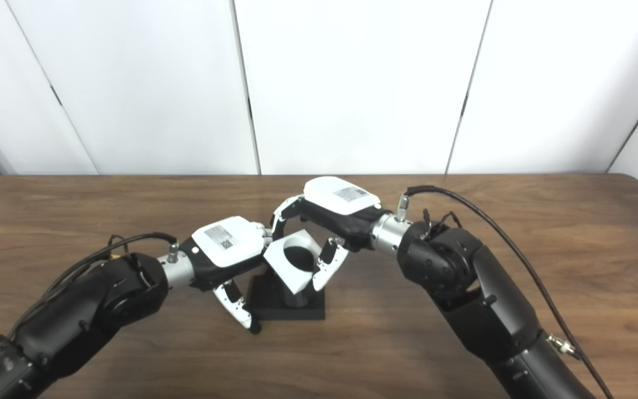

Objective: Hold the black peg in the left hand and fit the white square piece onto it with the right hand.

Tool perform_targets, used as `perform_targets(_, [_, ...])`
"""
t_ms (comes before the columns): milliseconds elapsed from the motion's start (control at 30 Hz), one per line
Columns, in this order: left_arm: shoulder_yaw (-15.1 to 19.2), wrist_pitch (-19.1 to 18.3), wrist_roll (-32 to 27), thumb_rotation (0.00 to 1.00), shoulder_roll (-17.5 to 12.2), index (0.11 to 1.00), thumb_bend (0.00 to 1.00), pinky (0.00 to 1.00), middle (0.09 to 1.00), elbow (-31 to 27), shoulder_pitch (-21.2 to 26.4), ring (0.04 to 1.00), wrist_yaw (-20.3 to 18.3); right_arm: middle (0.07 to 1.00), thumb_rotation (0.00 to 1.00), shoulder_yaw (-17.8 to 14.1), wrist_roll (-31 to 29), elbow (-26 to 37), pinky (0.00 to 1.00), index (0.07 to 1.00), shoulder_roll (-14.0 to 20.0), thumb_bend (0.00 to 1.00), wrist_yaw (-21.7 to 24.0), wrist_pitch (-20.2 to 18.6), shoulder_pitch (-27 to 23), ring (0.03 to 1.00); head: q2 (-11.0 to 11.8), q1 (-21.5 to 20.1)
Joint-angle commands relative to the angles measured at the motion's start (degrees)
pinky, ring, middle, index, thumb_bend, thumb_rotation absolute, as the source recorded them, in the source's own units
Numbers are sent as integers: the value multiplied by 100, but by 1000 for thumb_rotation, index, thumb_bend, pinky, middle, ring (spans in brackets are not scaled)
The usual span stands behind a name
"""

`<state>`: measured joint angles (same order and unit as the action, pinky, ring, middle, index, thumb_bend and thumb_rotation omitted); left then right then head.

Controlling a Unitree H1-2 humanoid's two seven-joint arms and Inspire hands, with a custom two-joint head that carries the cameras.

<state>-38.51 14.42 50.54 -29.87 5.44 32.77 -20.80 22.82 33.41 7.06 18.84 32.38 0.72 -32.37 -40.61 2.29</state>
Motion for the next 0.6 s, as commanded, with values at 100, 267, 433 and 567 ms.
perform_targets(100, [-342,100,252,82,-7,489,521,894,884,153,-292,907,-624,759,135,106,12,129,674,480,-37,519,99,96,-375,786,-19,9])
perform_targets(267, [-336,119,259,82,-1,488,521,893,880,185,-291,911,-592,767,140,246,92,129,686,482,53,518,524,-127,-477,791,-19,9])
perform_targets(433, [-329,136,251,82,-3,488,521,882,876,166,-303,906,-573,798,154,356,191,137,672,494,179,521,907,-286,-566,801,-55,13])
perform_targets(567, [-310,121,211,82,2,488,521,889,877,158,-314,909,-592,808,153,357,203,128,666,495,230,521,989,-307,-567,806,-55,13])
